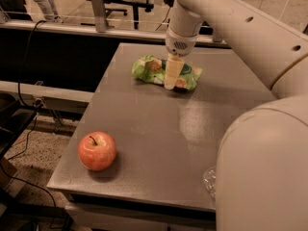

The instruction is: Move green rice chip bag near water bottle

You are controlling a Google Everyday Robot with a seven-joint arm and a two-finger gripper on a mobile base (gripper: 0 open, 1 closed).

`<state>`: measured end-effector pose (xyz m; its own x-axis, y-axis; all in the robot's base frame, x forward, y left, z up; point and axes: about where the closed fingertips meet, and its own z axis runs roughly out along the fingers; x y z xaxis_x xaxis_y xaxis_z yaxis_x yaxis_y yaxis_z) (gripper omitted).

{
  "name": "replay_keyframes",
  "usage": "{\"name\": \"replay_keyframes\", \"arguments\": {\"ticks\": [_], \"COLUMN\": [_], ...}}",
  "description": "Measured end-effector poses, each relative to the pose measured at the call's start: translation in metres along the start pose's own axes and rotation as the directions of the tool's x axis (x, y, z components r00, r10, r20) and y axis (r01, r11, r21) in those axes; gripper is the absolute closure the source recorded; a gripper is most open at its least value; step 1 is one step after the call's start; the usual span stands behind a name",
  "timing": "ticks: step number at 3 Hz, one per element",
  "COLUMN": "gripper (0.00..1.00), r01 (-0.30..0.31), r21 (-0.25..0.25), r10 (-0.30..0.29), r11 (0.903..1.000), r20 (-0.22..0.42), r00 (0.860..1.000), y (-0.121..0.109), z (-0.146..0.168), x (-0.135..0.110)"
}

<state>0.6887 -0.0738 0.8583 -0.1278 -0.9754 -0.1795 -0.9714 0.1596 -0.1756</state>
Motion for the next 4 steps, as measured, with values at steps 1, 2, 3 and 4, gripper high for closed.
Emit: {"name": "replay_keyframes", "arguments": {"ticks": [1,2,3,4], "gripper": [0.48,0.72,0.95,1.0], "r01": [-0.011,-0.039,-0.096,-0.149], "r21": [-0.005,-0.009,-0.018,-0.027], "r10": [0.011,0.039,0.095,0.149], "r11": [0.9999,0.9992,0.9953,0.9885], "r20": [-0.01,-0.013,-0.009,0.01], "r00": [1.0,0.999,0.995,0.989], "y": [-0.001,0.001,0.012,0.032], "z": [0.002,-0.008,-0.03,-0.057], "x": [0.003,0.009,0.023,0.029]}}
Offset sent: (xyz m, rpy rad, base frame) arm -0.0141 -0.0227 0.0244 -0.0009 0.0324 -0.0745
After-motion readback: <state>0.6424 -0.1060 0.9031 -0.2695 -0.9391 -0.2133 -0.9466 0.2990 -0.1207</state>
